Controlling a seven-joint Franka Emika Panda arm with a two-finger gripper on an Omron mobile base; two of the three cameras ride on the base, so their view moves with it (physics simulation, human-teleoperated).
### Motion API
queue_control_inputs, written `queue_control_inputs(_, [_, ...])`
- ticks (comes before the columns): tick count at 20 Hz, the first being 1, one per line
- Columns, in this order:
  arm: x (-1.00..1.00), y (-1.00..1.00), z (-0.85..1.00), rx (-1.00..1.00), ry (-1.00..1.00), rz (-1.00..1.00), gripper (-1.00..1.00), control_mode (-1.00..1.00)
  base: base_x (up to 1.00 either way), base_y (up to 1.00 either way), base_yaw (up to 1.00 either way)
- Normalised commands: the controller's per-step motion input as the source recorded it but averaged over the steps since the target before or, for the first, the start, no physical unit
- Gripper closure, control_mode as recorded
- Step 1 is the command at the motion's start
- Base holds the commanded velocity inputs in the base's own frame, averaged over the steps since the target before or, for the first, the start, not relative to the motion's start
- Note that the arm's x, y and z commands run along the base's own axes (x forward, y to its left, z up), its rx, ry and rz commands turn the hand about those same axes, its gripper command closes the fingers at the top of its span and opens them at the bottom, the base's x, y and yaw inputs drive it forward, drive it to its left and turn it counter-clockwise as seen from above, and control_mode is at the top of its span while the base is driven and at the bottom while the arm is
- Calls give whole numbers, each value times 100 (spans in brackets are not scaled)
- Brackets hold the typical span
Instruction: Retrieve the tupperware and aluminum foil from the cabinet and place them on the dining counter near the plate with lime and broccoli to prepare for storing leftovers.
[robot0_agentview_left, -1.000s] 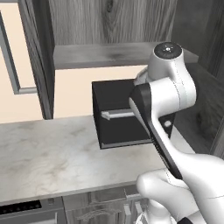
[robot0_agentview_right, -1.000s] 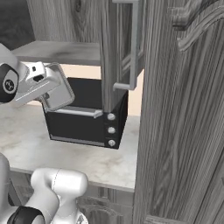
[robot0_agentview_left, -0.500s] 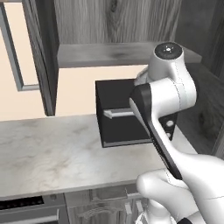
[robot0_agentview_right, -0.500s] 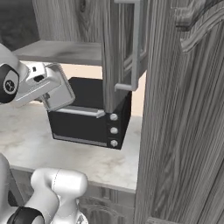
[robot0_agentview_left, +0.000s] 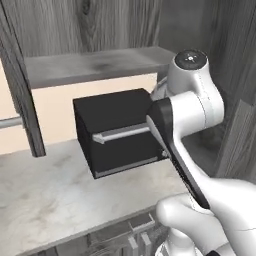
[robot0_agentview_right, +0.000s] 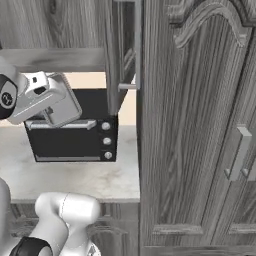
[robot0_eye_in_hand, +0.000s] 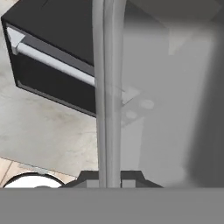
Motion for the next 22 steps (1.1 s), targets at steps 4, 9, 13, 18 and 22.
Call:
queue_control_inputs(4, [0, 0, 0, 0, 0, 0, 100, 100, -61, 12, -89])
queue_control_inputs(9, [0, 0, 0, 0, 0, 0, 100, 100, -100, 47, -63])
queue_control_inputs(13, [0, 0, 0, 0, 0, 0, 100, 100, -100, 43, -61])
queue_control_inputs(18, [0, 0, 0, 0, 0, 0, 100, 100, -57, 7, -89])
queue_control_inputs(22, [0, 0, 0, 0, 0, 0, 100, 100, 0, 0, -99])
